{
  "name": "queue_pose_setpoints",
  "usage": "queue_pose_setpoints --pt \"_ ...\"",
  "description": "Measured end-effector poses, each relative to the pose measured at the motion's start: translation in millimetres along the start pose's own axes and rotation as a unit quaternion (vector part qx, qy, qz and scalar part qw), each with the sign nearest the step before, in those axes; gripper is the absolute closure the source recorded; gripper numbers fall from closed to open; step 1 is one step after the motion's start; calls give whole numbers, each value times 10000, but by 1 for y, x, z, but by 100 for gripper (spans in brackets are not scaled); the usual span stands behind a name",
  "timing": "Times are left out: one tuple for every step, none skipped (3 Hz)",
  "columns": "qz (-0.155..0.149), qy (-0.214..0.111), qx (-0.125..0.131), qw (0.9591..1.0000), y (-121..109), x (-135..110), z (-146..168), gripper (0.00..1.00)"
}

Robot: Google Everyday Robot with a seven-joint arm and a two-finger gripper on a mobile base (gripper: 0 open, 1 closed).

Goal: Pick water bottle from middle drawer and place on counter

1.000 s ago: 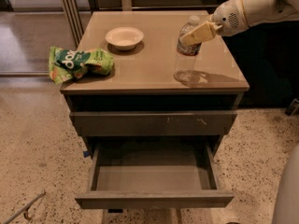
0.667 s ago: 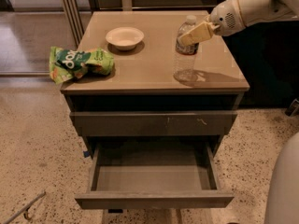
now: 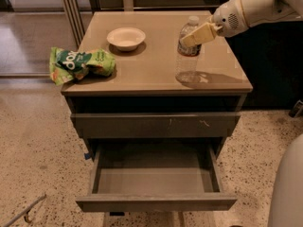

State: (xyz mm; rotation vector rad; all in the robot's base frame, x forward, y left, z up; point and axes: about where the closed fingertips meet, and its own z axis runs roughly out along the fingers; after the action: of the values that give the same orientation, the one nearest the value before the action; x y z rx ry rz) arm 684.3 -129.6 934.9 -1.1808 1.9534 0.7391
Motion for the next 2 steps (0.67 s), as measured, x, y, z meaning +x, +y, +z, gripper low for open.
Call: queue_pose_setpoints --pt "0 0 0 10000 0 0 0 34" --pt "0 0 0 10000 0 0 0 11"
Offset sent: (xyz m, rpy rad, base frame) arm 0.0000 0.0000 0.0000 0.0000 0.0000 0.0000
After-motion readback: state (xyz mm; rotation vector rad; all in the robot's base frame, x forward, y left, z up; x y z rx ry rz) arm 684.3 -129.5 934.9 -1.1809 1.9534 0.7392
